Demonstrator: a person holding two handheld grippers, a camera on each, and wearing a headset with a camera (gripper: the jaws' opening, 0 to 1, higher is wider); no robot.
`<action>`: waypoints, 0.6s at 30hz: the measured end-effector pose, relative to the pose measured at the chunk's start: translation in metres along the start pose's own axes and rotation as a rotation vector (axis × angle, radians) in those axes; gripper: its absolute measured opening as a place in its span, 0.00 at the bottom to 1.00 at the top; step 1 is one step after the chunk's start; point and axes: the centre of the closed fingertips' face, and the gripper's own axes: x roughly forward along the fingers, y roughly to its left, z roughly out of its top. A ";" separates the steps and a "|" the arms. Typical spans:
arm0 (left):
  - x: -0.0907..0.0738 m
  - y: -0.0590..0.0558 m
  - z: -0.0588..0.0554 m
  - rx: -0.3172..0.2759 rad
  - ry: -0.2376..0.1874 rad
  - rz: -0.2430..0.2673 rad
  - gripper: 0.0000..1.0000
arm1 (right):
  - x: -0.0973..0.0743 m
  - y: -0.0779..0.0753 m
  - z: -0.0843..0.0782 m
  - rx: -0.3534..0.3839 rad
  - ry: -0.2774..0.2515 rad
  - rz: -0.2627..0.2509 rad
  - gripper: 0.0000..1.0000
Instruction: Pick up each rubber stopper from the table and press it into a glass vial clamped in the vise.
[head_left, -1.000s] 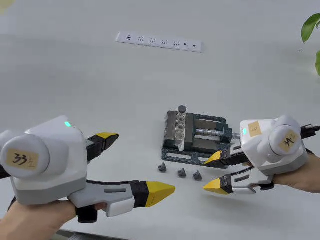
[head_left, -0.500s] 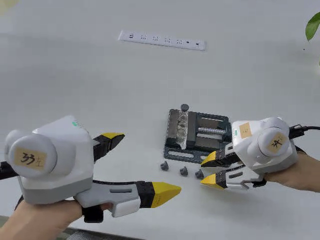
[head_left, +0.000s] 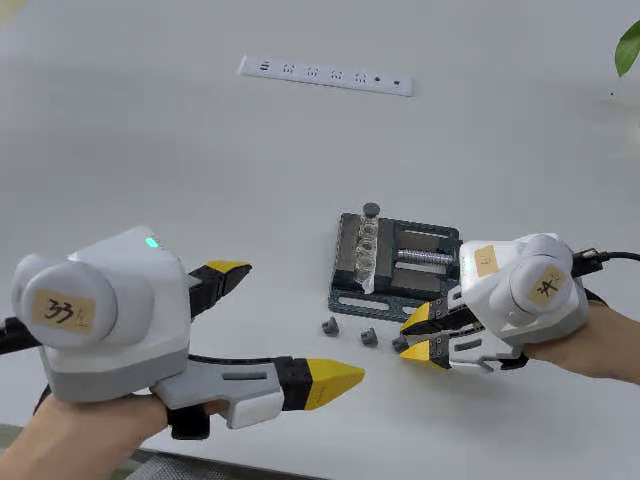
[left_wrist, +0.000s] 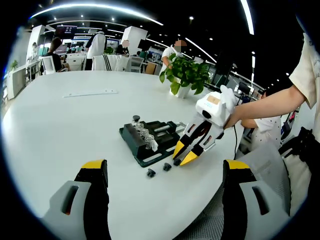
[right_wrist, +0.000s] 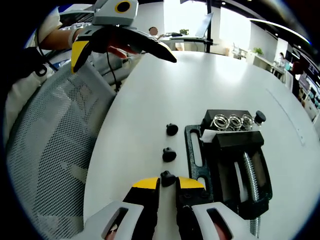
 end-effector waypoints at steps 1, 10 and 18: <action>0.000 0.000 0.000 0.000 0.000 0.000 0.95 | 0.000 0.000 0.000 0.001 -0.001 -0.001 0.07; 0.002 -0.003 -0.002 -0.003 0.000 -0.010 0.95 | -0.004 -0.003 0.006 0.011 -0.015 -0.031 0.07; 0.010 -0.009 0.000 -0.052 -0.001 -0.038 0.92 | -0.025 -0.007 0.023 -0.010 -0.041 -0.084 0.06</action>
